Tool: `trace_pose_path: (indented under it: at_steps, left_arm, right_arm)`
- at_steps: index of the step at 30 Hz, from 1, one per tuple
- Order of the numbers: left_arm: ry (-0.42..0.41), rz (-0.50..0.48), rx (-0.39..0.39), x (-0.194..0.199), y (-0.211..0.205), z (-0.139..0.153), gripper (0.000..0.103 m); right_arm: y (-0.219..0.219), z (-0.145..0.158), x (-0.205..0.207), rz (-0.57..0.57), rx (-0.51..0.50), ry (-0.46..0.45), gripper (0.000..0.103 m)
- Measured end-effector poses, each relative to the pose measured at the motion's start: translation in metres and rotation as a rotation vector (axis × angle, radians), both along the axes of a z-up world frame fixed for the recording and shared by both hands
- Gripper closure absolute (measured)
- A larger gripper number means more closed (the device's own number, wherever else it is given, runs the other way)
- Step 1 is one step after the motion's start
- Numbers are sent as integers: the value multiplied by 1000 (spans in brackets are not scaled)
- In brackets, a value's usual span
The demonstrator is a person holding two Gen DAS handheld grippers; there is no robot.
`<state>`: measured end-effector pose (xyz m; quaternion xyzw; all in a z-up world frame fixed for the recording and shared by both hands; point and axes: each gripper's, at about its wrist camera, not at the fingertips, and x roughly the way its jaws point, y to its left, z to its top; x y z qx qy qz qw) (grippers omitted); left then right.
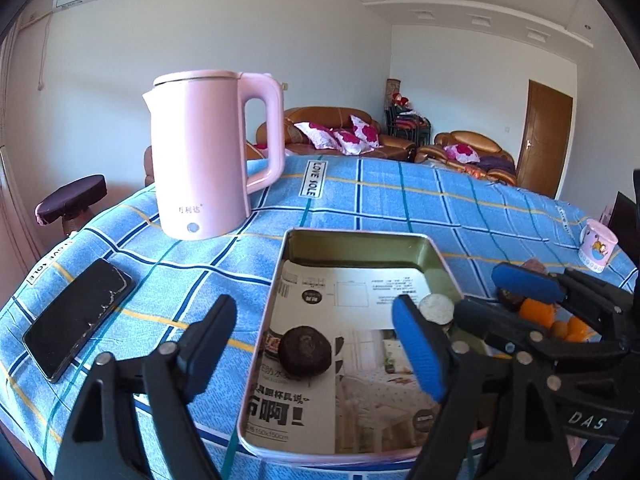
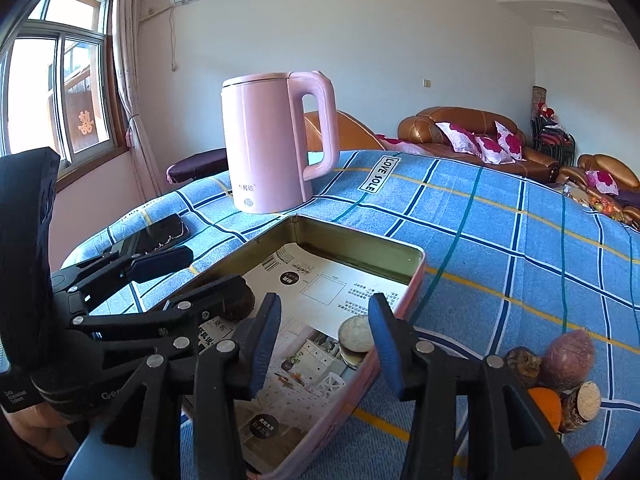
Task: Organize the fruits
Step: 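Lower the mangosteen into the tin and open the left gripper while the right releases the pastry there, then move both open grippers back to the fruit cluster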
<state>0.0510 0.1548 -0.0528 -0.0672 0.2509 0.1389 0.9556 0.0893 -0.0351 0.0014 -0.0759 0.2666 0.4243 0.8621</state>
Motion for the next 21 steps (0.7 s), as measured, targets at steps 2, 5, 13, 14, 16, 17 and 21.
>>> trace_pose_path:
  at_steps: [2, 5, 13, 14, 16, 17, 21]
  left_arm:
    - [-27, -23, 1, -5, -12, 6, 14]
    - [-41, -77, -1, -4, -34, 12, 14]
    - [-14, -223, 17, 10, -105, 8, 14]
    - [-9, -243, 21, 12, -114, 7, 14]
    - [3, -287, 30, 16, -132, 5, 15]
    - [10, -308, 30, 19, -139, 3, 15]
    - [60, -344, 53, 31, -159, -6, 27]
  right_arm:
    - [-18, 4, -8, -24, 7, -32, 39]
    - [-53, 7, -18, -85, -6, -76, 38]
    - [-168, 8, -9, -374, -19, -91, 38]
    - [-179, 7, -5, -408, -25, -83, 38]
    - [-198, 4, 4, -465, -31, -55, 38]
    - [-205, 2, 7, -487, -28, -36, 38]
    - [-216, -9, 15, -493, -27, 27, 38]
